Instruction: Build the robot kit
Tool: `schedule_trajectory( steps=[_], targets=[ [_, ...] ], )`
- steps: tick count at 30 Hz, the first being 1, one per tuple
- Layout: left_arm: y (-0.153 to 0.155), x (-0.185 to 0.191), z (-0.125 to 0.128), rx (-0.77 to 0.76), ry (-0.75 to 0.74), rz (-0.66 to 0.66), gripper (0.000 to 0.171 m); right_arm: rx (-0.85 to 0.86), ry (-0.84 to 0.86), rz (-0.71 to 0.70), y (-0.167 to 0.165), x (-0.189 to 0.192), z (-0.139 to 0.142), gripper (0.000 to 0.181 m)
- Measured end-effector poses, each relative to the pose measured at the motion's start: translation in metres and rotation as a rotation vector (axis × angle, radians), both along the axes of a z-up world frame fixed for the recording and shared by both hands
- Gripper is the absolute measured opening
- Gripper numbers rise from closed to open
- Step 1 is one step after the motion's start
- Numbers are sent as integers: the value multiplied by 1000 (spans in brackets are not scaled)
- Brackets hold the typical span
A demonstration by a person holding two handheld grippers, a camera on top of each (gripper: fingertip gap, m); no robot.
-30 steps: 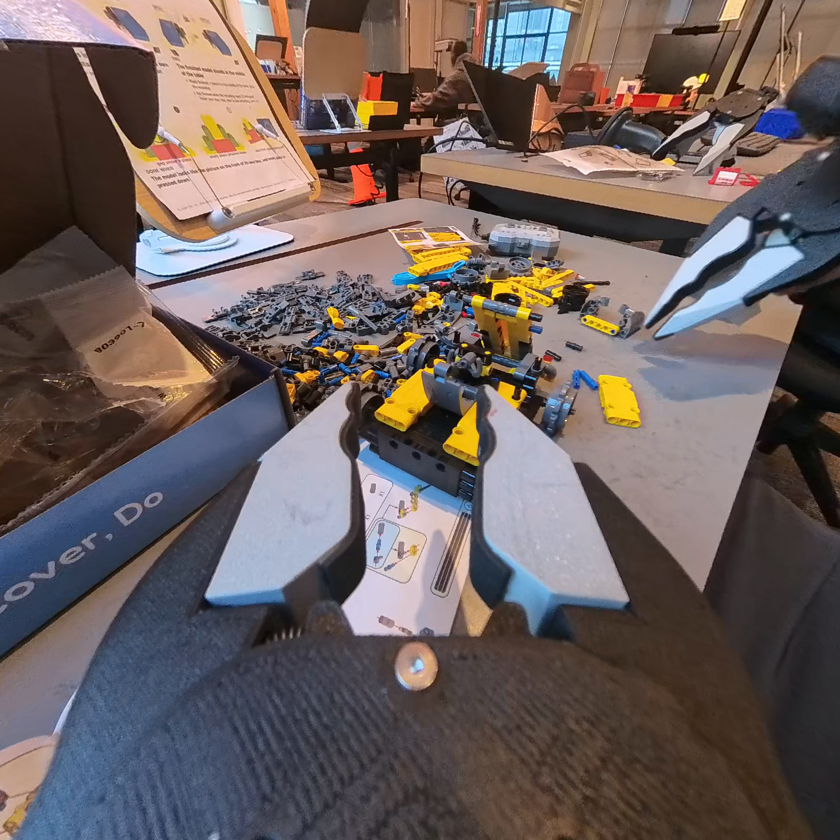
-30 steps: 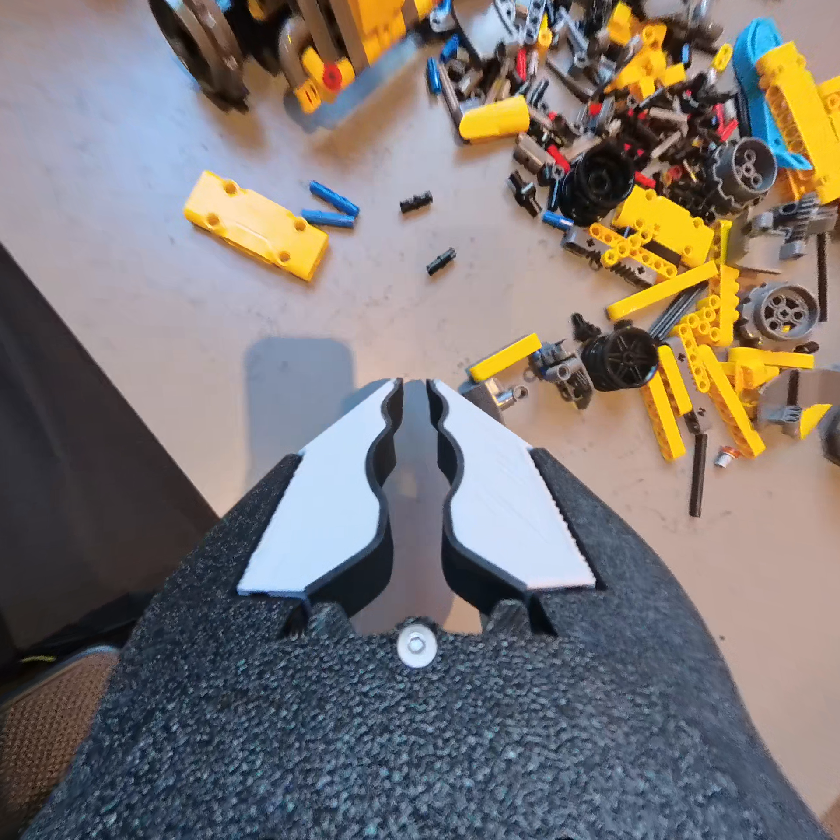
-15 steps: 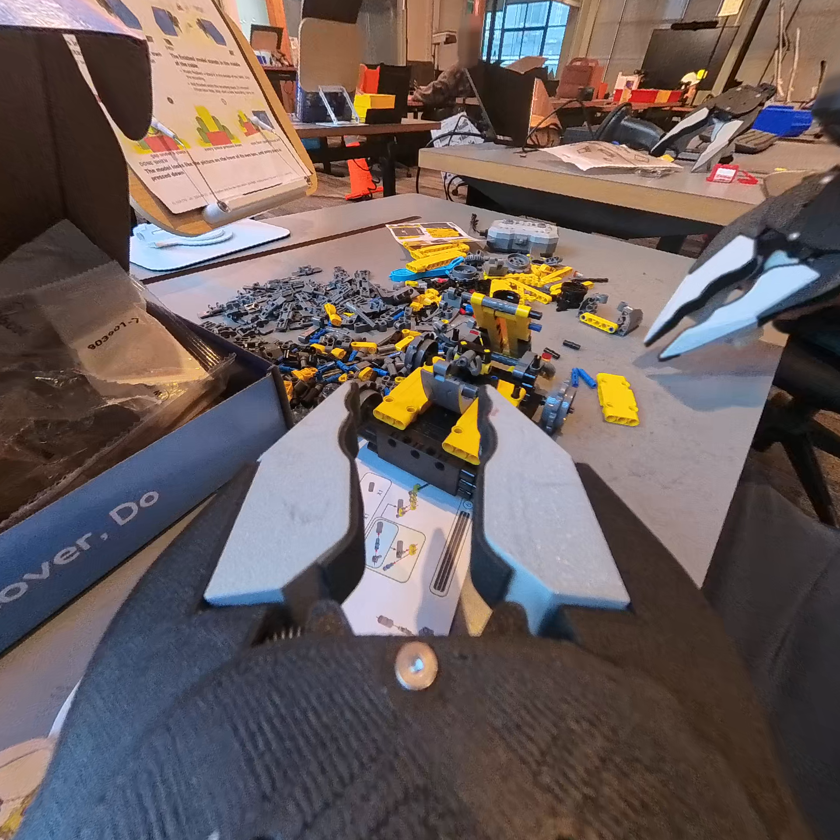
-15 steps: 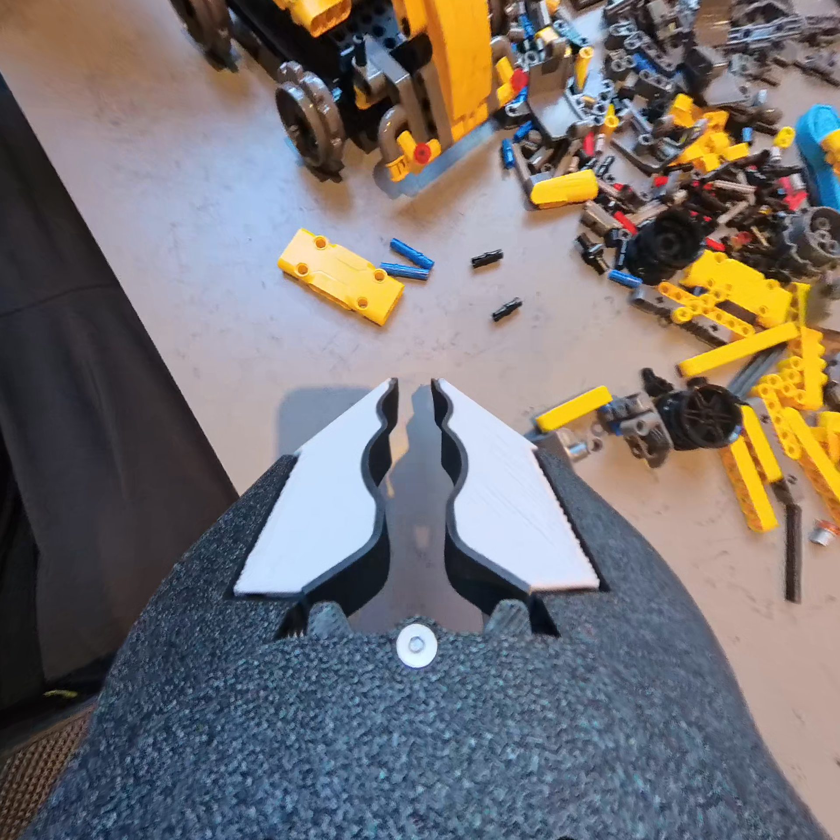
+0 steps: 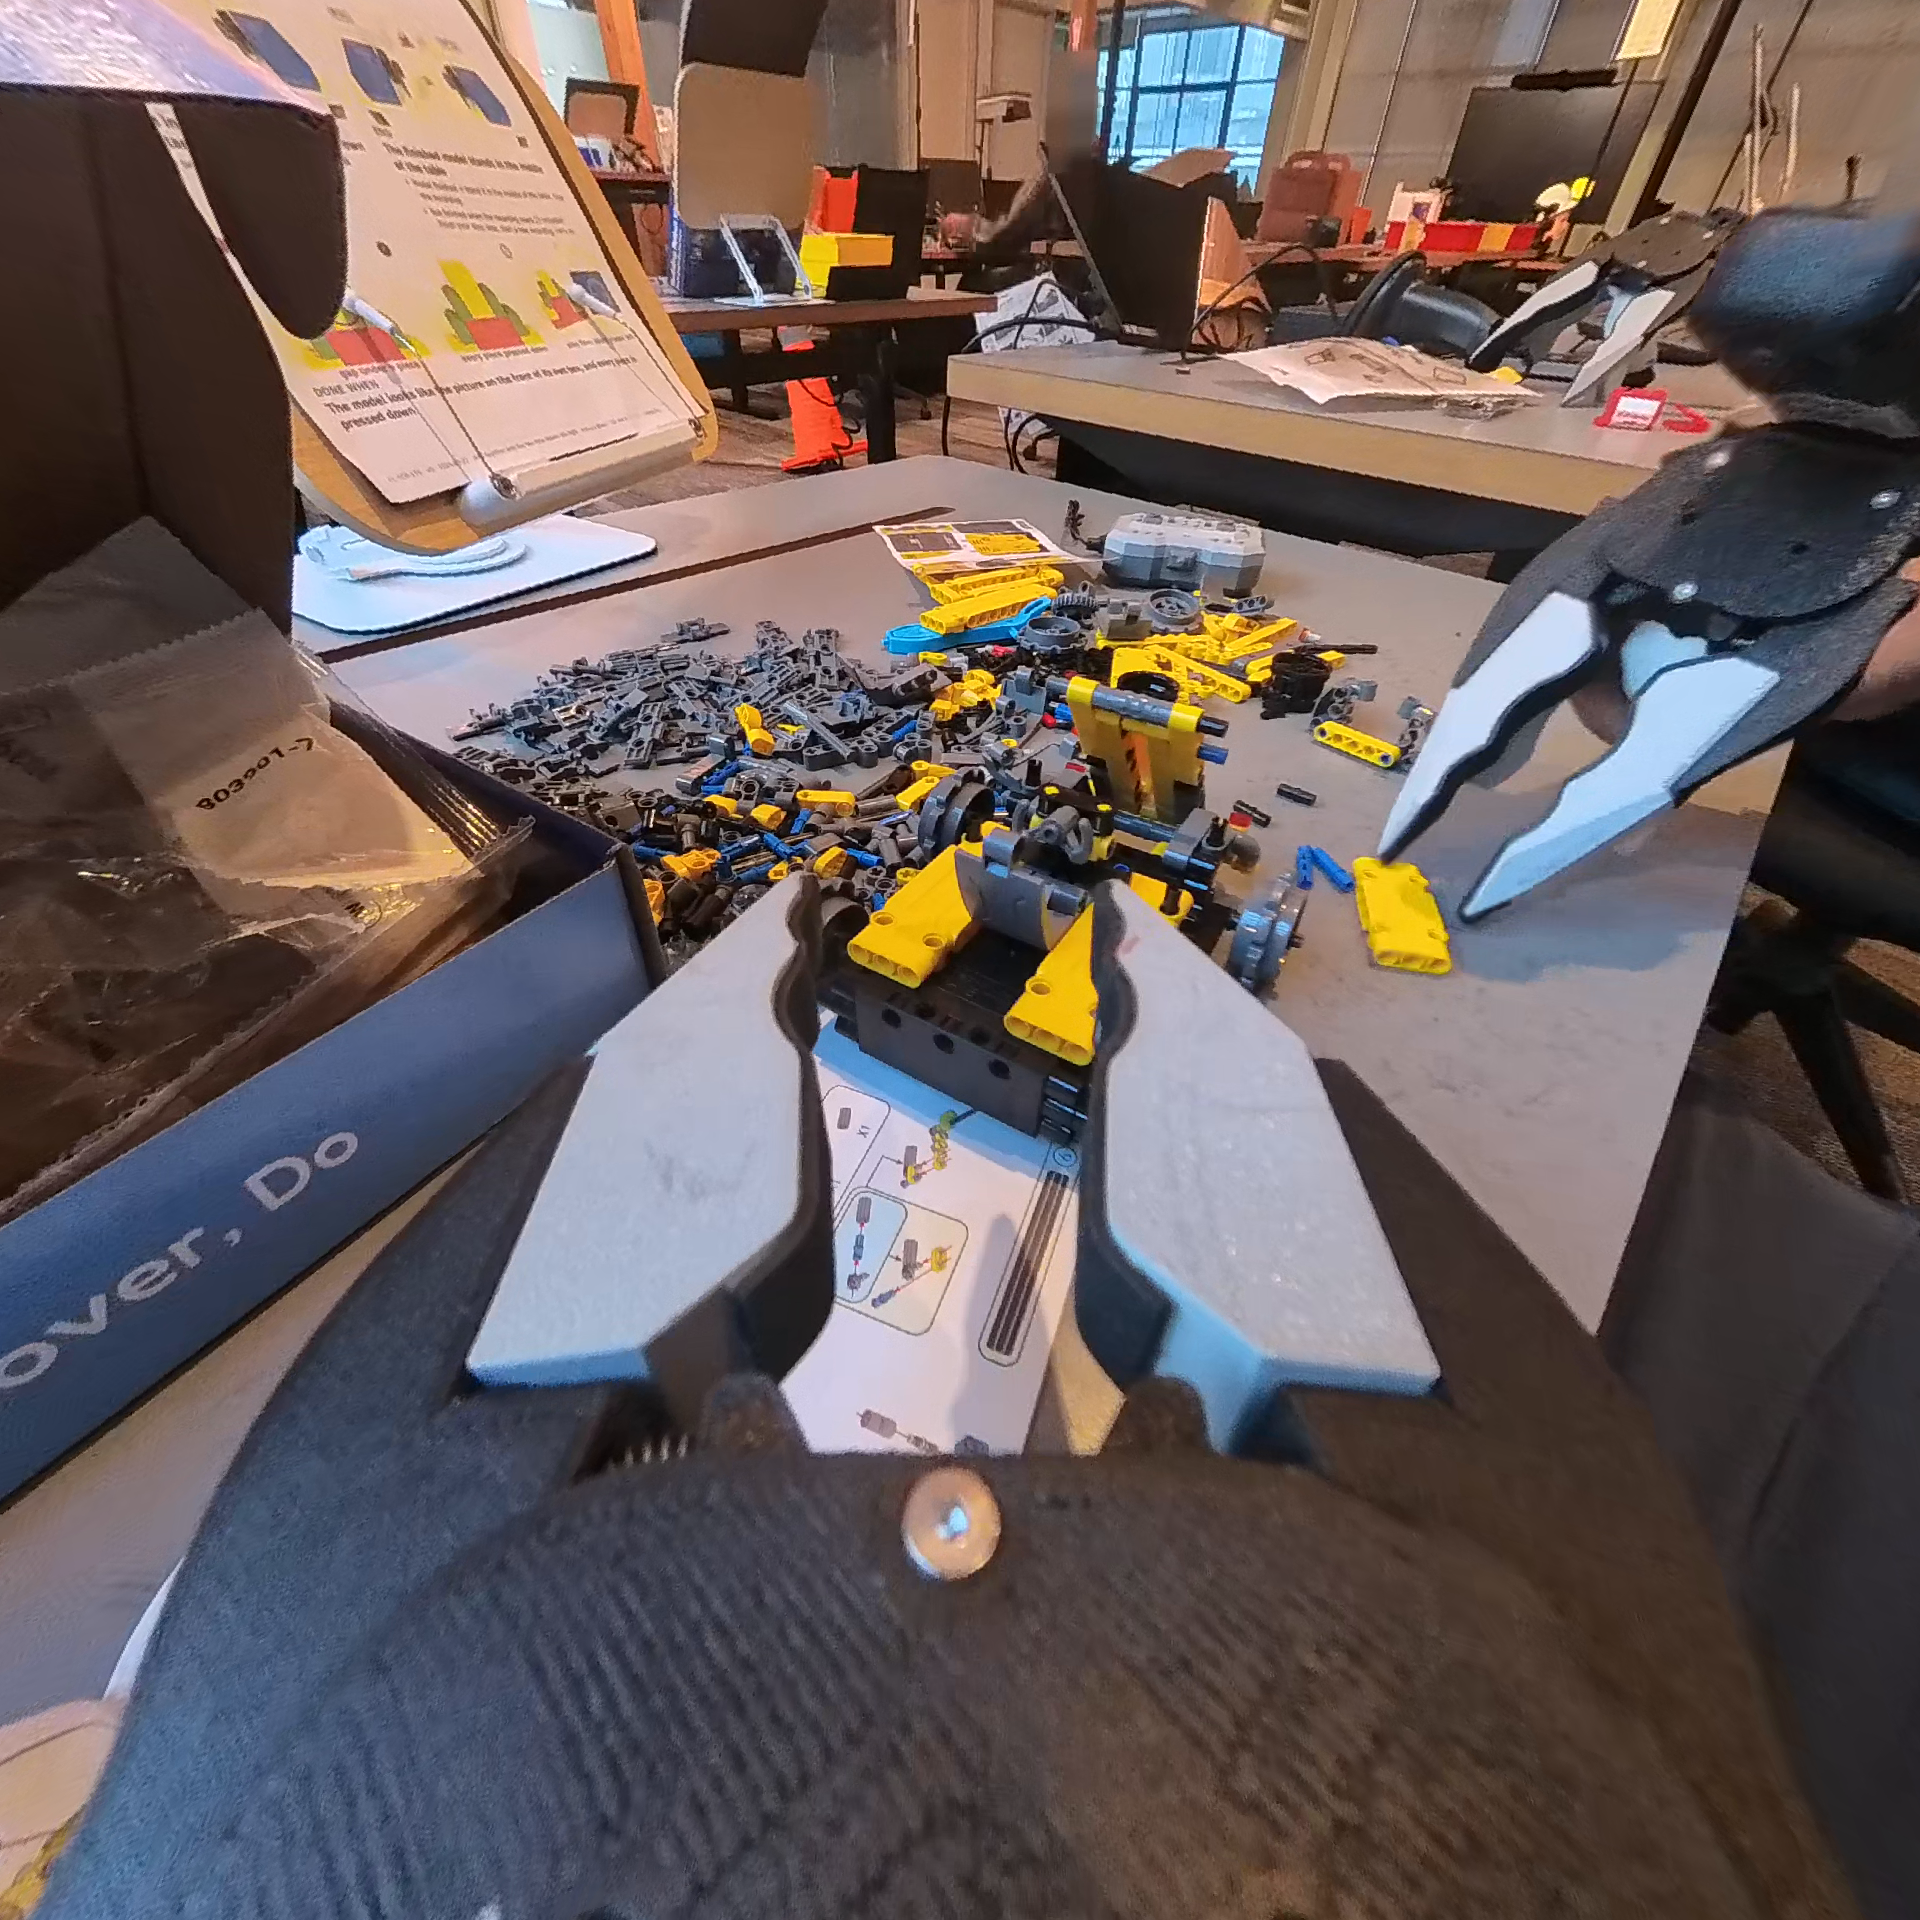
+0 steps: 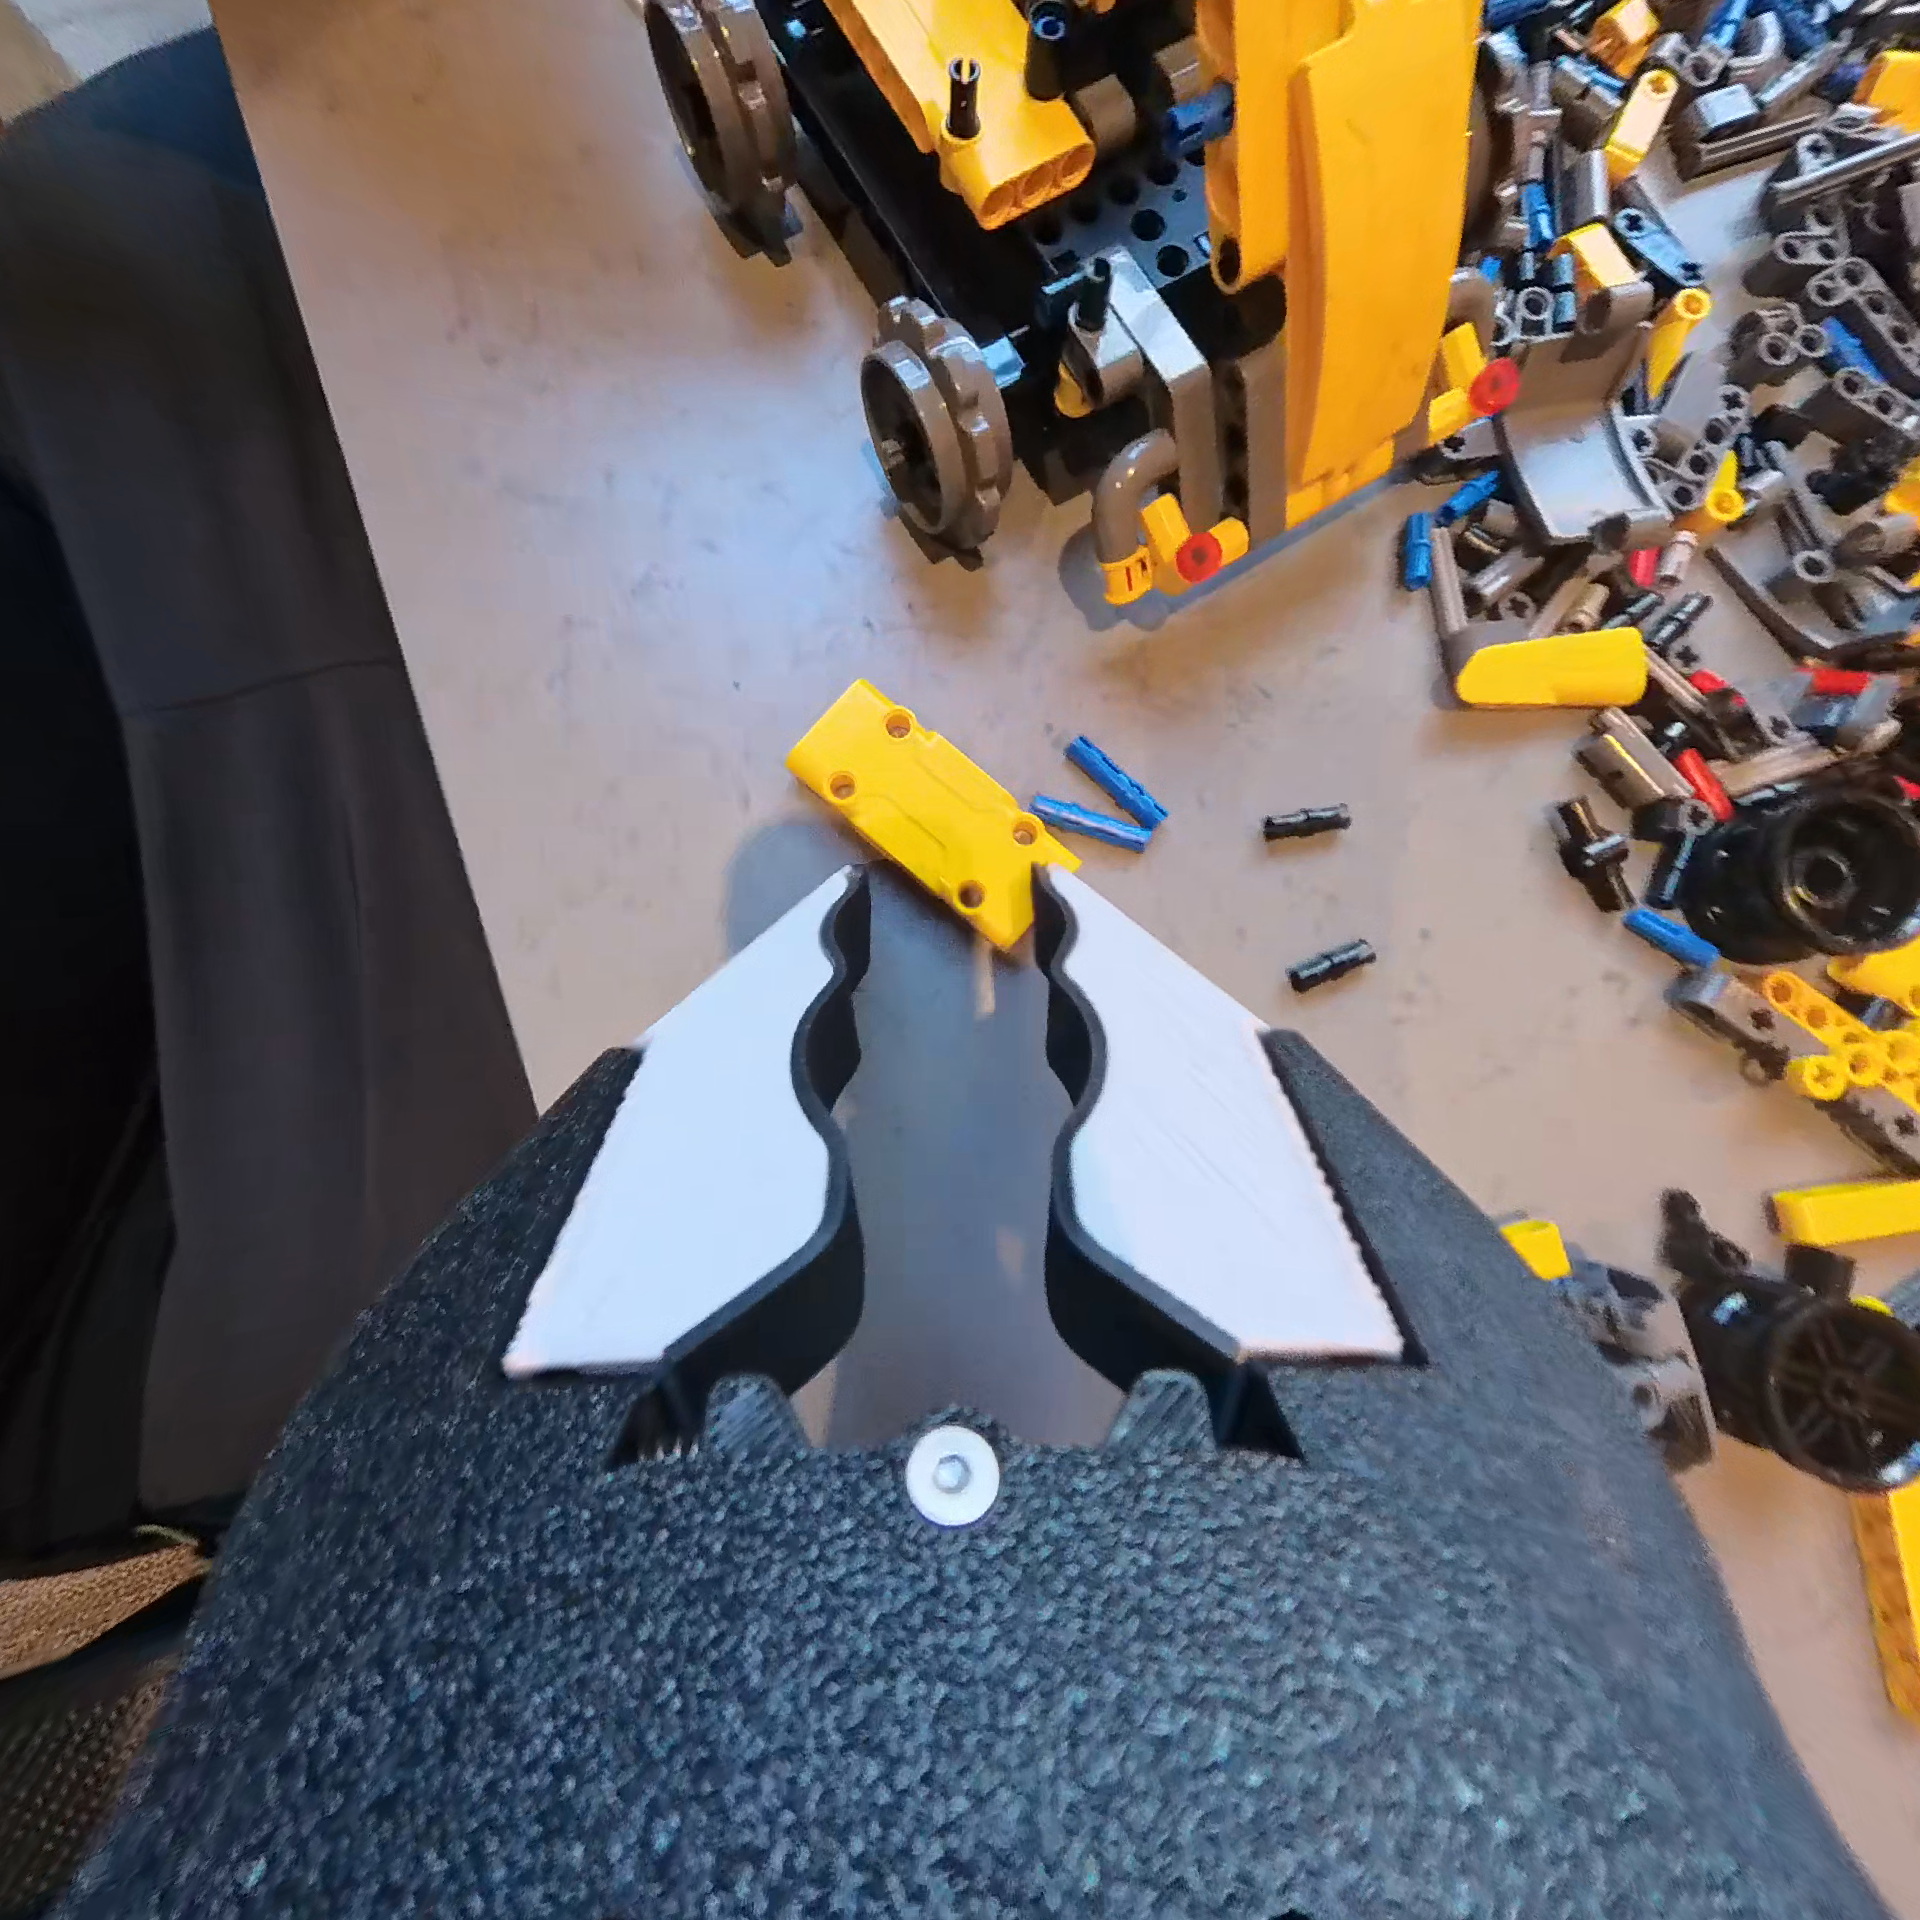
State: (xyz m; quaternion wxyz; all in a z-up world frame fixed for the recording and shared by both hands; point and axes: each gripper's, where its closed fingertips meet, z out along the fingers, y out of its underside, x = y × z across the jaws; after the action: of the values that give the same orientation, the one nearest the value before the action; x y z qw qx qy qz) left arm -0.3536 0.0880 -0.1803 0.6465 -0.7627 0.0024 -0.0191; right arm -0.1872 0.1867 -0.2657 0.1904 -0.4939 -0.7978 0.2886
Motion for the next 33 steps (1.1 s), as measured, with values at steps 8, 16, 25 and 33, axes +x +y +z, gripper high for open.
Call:
schedule_trajectory(
  steps=[8, 16, 25, 33],
  targets=[
    [0, 0, 0, 3, -1, -2, 50, -29, 37, 44, -15, -2, 8, 25],
    [0, 0, 0, 0, 1, -2, 49, -11, 15, -79, 13, 3, 2, 26],
    [0, 0, -1, -3, 1, -2, 49, -28, 13, -11, -10, -2, -4, 22],
    [0, 1, 0, -1, -1, -5, 49, -62, 59, -1, -19, -7, 4, 22]
  ],
)
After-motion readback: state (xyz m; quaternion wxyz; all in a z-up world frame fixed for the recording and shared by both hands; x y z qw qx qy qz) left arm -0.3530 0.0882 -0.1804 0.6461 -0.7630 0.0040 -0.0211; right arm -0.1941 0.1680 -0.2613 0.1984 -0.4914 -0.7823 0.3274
